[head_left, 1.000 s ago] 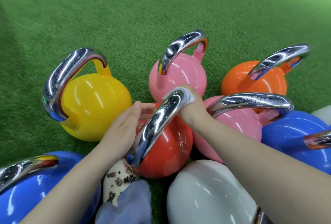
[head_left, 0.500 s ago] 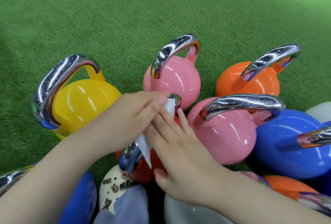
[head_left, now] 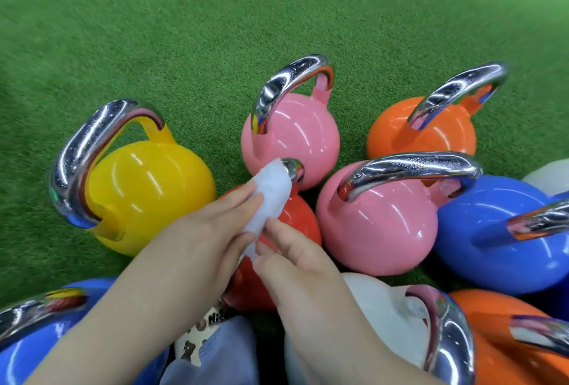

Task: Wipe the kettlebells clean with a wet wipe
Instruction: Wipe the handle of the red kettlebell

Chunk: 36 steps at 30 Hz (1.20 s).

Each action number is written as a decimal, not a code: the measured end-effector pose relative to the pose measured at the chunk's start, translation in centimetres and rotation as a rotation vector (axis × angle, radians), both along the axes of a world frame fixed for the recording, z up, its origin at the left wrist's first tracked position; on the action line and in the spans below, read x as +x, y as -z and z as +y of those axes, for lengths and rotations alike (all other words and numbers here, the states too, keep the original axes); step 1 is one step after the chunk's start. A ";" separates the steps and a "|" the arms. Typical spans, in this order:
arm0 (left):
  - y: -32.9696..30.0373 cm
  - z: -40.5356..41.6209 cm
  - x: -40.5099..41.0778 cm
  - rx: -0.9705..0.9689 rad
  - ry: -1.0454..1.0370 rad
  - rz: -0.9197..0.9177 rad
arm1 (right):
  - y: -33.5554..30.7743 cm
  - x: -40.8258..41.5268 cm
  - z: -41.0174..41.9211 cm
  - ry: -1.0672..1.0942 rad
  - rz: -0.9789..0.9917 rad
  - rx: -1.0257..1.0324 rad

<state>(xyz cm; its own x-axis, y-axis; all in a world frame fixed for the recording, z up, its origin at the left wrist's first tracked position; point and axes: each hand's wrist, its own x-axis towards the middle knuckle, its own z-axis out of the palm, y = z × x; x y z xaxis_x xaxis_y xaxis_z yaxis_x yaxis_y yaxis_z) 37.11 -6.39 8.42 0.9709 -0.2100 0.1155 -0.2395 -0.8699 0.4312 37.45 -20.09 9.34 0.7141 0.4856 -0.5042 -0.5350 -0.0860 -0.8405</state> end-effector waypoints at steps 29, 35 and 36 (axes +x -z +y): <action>3.5 0.4 11.6 -0.299 -0.085 0.613 | 6.9 11.1 -1.1 -0.087 -0.454 -0.603; 4.5 0.3 11.4 -0.331 -0.115 0.693 | 8.6 11.1 -0.5 -0.101 -0.246 -0.578; 4.6 0.3 11.3 -0.325 -0.120 0.700 | 8.6 11.1 -0.5 -0.113 -0.209 -0.579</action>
<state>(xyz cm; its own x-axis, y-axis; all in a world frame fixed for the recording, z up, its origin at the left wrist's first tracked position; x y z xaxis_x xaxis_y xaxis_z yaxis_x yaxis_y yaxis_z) 48.40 -6.14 3.86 0.8541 -0.1600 -0.4949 0.2700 -0.6769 0.6848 48.59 -20.57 0.79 0.7859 0.2537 -0.5639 -0.3255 -0.6056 -0.7261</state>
